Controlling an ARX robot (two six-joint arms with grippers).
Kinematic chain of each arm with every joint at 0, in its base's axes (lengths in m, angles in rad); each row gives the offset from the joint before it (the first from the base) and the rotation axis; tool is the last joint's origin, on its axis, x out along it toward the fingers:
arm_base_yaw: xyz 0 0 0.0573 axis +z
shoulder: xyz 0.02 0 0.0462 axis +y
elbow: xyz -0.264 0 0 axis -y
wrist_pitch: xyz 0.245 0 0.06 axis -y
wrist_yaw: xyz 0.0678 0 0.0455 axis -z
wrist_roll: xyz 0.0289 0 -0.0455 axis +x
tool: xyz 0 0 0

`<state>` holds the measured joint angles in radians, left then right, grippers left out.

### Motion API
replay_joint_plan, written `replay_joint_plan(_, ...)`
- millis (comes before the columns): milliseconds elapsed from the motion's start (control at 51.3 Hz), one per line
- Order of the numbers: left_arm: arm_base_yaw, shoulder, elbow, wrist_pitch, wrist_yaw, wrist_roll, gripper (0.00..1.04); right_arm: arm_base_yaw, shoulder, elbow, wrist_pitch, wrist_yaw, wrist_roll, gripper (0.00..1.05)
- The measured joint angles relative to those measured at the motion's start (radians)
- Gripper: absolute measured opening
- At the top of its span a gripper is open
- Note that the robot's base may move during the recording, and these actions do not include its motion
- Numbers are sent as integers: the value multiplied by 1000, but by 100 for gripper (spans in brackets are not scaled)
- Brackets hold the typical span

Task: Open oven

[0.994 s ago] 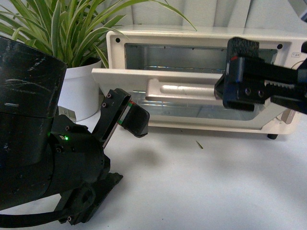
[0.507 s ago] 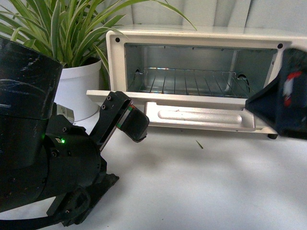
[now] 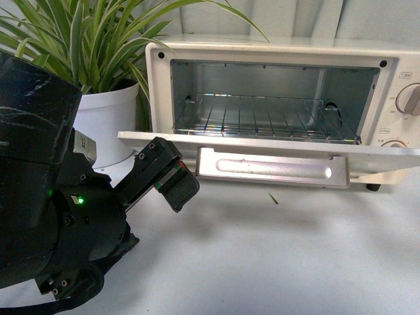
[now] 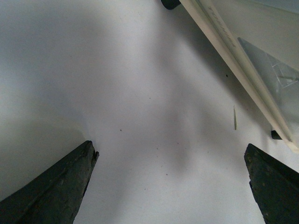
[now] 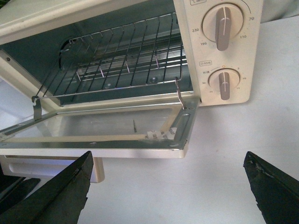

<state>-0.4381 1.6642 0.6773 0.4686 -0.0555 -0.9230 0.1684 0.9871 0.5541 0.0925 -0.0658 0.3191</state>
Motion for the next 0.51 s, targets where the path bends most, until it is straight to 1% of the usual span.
replay_joint_plan(175,-1,-3,-6,-10,-32,89,98,-20,-3,-33,7,-19,0,95)
replay_joint_plan(409,-11,-20,-32,-16,-64,177,98,-23,-10,-60,11,-26,-1,95)
replay_joint_plan(507,-21,-27,-45,-19,-94,227,98,-22,-11,-66,13,-26,-1,95)
